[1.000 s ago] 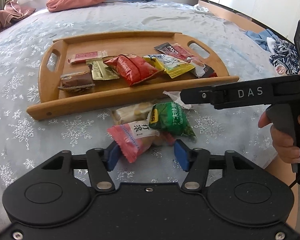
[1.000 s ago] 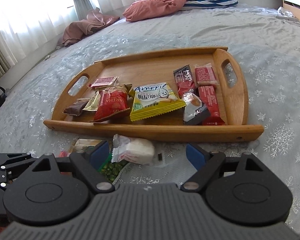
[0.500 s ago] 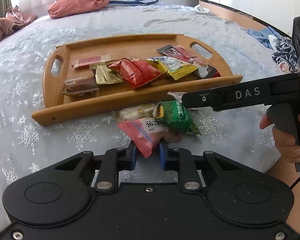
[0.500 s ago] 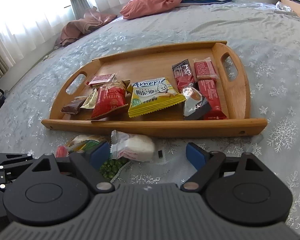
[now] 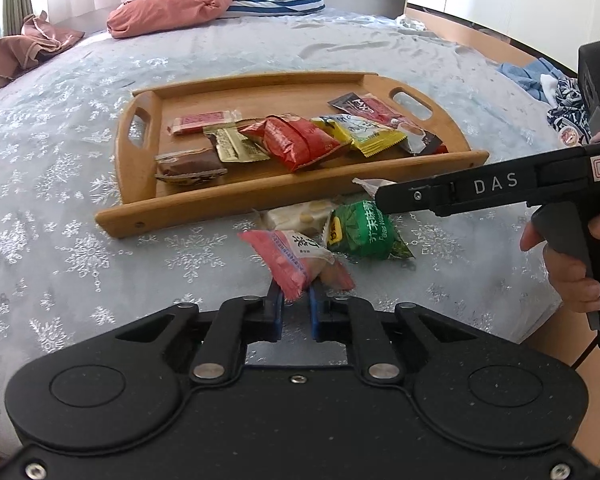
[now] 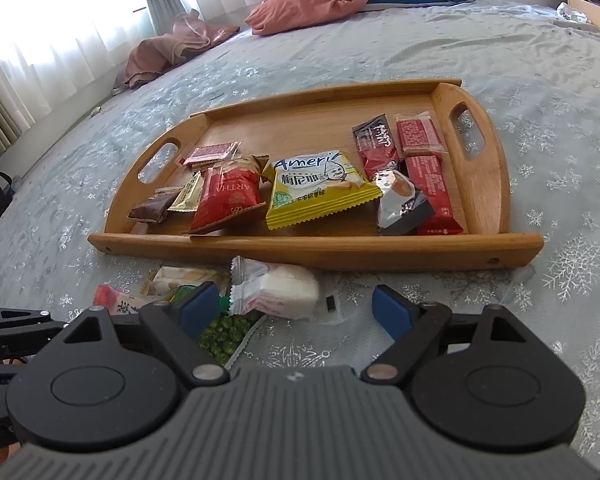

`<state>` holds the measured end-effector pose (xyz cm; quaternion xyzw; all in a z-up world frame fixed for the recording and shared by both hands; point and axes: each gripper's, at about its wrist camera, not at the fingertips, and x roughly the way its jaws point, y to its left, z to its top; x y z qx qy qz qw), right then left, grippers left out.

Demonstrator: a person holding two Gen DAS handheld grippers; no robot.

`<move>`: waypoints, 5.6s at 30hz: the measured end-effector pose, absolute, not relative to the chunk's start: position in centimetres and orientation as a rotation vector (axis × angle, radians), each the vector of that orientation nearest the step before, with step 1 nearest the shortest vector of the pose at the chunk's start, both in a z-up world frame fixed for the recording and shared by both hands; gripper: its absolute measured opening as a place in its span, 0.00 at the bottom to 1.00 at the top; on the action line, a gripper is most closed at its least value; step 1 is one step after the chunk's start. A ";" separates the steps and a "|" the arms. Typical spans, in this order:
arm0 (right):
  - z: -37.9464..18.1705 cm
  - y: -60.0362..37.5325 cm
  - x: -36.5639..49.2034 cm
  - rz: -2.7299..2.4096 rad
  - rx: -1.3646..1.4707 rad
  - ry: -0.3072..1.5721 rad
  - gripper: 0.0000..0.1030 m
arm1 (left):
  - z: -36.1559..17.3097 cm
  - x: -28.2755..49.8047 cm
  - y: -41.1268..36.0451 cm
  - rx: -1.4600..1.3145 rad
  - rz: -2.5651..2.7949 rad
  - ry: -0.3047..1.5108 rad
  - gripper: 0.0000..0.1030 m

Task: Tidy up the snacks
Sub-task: 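Grasp the pink biscuit pack with the left gripper while the right gripper grasps the white pack, then carry the pink pack and white pack over the tray with both grippers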

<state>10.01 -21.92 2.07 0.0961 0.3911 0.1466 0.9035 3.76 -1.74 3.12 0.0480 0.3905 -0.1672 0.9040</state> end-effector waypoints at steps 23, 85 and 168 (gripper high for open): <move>1.9 -21.2 10.7 0.254 0.228 0.787 0.88 | 4.4 2.9 0.4 0.088 -0.253 0.728 0.67; 4.3 -21.6 7.7 0.213 0.179 0.656 0.38 | 4.5 4.2 0.7 -0.011 -0.276 0.723 0.29; 2.4 -20.4 24.2 0.137 0.138 0.681 0.41 | 3.6 24.8 -3.7 -0.185 -0.233 0.784 0.32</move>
